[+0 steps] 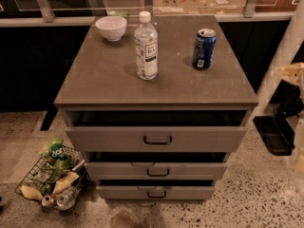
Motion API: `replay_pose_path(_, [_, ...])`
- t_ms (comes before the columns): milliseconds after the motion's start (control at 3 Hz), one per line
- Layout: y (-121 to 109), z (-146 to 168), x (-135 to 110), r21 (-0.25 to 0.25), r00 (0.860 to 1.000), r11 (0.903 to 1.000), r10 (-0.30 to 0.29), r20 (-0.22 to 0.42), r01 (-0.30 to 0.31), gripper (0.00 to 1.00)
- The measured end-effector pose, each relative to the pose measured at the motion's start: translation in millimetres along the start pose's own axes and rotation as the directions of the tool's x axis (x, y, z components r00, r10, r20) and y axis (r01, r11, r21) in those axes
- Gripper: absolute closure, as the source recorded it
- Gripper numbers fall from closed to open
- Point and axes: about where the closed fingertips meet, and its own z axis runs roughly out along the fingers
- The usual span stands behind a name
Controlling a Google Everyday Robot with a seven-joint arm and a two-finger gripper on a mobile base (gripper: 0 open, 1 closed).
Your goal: Open middle drawer
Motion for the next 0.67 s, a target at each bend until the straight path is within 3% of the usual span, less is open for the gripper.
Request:
replay_pose_path(333, [44.0, 22.7, 19.3, -0.042, 0.999, 0.9984, -0.036, 0.019, 0.037, 0.0])
replay_pose_path(667, [79.5, 53.8, 29.7, -0.076, 0.997, 0.9964, -0.031, 0.064, 0.035, 0.0])
